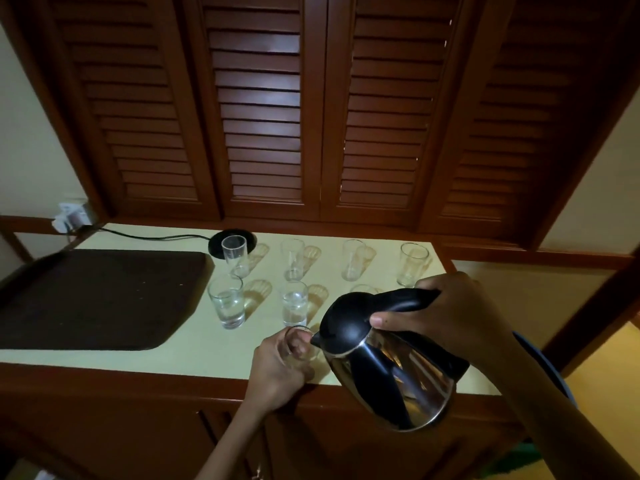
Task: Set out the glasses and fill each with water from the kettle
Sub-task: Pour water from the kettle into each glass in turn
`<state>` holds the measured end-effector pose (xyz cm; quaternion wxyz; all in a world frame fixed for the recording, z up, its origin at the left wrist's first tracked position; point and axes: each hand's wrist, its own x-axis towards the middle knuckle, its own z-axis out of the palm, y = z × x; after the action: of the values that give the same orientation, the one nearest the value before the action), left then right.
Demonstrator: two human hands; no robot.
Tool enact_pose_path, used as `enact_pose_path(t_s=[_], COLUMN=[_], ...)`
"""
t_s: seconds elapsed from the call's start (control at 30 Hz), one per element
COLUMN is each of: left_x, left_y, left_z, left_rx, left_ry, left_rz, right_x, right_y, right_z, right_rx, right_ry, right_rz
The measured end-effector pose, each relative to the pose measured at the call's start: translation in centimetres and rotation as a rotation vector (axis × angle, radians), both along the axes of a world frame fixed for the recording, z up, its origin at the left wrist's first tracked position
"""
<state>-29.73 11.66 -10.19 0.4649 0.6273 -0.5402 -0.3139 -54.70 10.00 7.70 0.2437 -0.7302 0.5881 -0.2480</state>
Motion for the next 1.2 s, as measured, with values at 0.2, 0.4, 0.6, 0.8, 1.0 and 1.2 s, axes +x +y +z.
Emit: enact_pose_path(t_s=[0.2, 0.4, 0.6, 0.8, 1.0, 1.2], left_x=[1.0, 2.3, 2.7, 3.1, 3.3, 3.7], left_y=[0.2, 0.2, 0.6, 1.2, 1.4, 1.6], left_z=[0.2, 0.4, 0.8, 1.6, 2.3, 2.3], left_rx=[0.007, 0.054, 0.070, 0.078, 0.079, 0.071], left_ry=[-0.019, -0.024, -0.049, -0.046, -0.022, -0.032], left_rz=[0.007, 0.012, -0.001, -0.017, -0.035, -0.044], right_x=[1.8, 3.7, 4.9, 5.7, 6.1, 6.3], right_y=[-0.7, -0.9, -1.1, -1.0, -0.9, -1.0], right_z=[0.6, 0.9, 0.9, 1.5, 2.0, 2.5], right_rx=[-0.004, 0.017, 0.068, 0.134, 0.122, 0.116], right_ry=[0.047, 0.042, 0.061, 0.045, 0.047, 0.135], right_rz=[0.010, 0.044, 0.017, -0.011, 0.022, 0.042])
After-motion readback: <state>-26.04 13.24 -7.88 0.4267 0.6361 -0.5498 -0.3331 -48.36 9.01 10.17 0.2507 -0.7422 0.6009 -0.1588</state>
